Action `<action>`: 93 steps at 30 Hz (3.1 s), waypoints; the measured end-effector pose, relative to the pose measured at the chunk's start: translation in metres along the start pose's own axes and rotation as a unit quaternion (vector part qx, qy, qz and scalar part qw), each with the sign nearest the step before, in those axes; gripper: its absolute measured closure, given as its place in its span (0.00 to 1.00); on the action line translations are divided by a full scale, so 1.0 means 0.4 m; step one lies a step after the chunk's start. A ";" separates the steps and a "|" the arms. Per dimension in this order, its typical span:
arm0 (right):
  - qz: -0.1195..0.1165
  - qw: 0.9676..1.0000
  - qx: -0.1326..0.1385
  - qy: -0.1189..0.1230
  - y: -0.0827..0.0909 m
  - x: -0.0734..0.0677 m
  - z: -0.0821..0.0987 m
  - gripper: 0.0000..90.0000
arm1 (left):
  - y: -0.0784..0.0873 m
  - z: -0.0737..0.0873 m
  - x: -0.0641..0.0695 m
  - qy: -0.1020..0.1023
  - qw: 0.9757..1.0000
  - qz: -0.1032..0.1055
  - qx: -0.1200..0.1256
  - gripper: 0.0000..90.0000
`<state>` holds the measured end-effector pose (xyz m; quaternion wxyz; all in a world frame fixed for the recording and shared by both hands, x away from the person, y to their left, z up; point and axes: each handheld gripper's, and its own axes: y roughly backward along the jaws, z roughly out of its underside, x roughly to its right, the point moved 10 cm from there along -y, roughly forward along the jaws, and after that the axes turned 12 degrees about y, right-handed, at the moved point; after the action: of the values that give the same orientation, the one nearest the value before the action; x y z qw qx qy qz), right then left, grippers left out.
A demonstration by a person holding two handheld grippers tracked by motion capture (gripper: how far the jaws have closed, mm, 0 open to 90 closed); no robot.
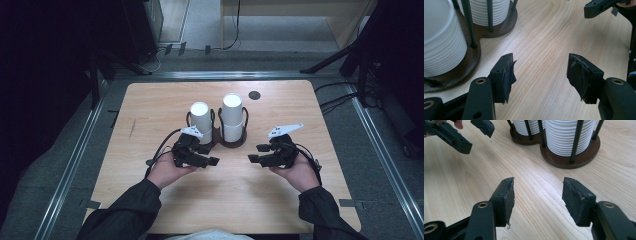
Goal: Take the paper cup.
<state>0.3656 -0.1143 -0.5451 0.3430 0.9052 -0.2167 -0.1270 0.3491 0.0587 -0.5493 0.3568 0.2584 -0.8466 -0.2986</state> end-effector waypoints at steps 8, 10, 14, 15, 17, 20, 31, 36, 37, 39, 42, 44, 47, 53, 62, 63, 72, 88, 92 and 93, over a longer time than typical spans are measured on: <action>0.001 1.000 0.002 -0.003 0.004 0.002 0.003 0.48 | -0.005 0.005 0.023 -0.029 0.999 0.015 -0.015 0.41; 0.001 1.000 0.002 -0.006 0.005 0.002 0.004 0.47 | -0.004 0.001 0.028 -0.029 0.999 0.016 -0.013 0.46; 0.005 1.000 0.000 -0.006 0.006 0.003 0.006 0.47 | -0.002 -0.009 0.033 -0.028 0.999 0.018 -0.007 0.52; 0.005 1.000 0.000 -0.006 0.007 0.004 0.006 0.47 | -0.002 -0.011 0.034 -0.027 0.999 0.019 -0.007 0.54; 0.008 1.000 -0.001 -0.006 0.010 0.003 0.004 0.47 | -0.003 -0.016 0.033 -0.027 0.999 0.020 -0.008 0.56; 0.015 1.000 0.001 0.001 0.019 0.001 -0.002 0.46 | -0.003 -0.026 0.035 -0.020 1.000 0.023 -0.005 0.61; 0.046 0.999 0.007 -0.003 0.058 0.039 -0.016 0.42 | -0.028 -0.068 0.043 0.002 1.000 0.023 0.016 0.74; 0.049 0.999 0.000 -0.001 0.063 0.057 -0.031 0.42 | -0.039 -0.089 0.059 -0.002 0.999 0.026 0.022 0.78; 0.048 0.999 0.000 0.000 0.063 0.060 -0.036 0.42 | -0.040 -0.092 0.060 -0.013 0.999 0.021 0.026 0.78; 0.046 0.999 -0.003 0.001 0.063 0.066 -0.046 0.41 | -0.043 -0.097 0.062 -0.016 0.999 0.016 0.024 0.78; 0.048 0.999 -0.002 0.008 0.064 0.077 -0.067 0.40 | -0.045 -0.113 0.061 -0.009 0.999 0.013 0.029 0.80; 0.048 0.999 -0.001 0.008 0.066 0.082 -0.082 0.39 | -0.047 -0.122 0.058 -0.001 0.999 0.015 0.035 0.81; 0.047 0.999 -0.001 0.007 0.070 0.090 -0.103 0.39 | -0.054 -0.129 0.051 0.004 0.999 0.006 0.032 0.85; 0.052 0.999 0.005 0.007 0.078 0.108 -0.151 0.37 | -0.068 -0.152 0.038 0.027 0.999 -0.007 0.041 0.90; 0.057 0.998 0.022 0.017 0.090 0.125 -0.232 0.37 | -0.080 -0.182 0.036 0.037 0.997 -0.009 0.064 0.99; 0.057 0.998 0.022 0.020 0.091 0.125 -0.242 0.37 | -0.083 -0.184 0.033 0.042 0.997 -0.009 0.065 0.99; 0.058 0.997 0.021 0.042 0.069 0.136 -0.299 0.34 | -0.099 -0.202 0.012 0.073 0.993 -0.019 0.087 0.99; 0.050 0.997 0.010 0.051 0.011 0.130 -0.346 0.29 | -0.110 -0.208 0.000 0.080 0.992 -0.027 0.098 0.99; 0.051 0.997 0.007 0.055 0.000 0.126 -0.354 0.29 | -0.108 -0.209 -0.004 0.081 0.991 -0.026 0.100 0.98; 0.053 0.997 0.008 0.058 -0.002 0.127 -0.357 0.29 | -0.108 -0.209 -0.004 0.081 0.991 -0.026 0.099 0.98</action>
<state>0.4641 -0.0573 -0.4453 0.3542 0.9008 -0.2453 -0.0545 0.4231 0.0032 -0.5324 0.3890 0.3379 -0.8333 -0.2001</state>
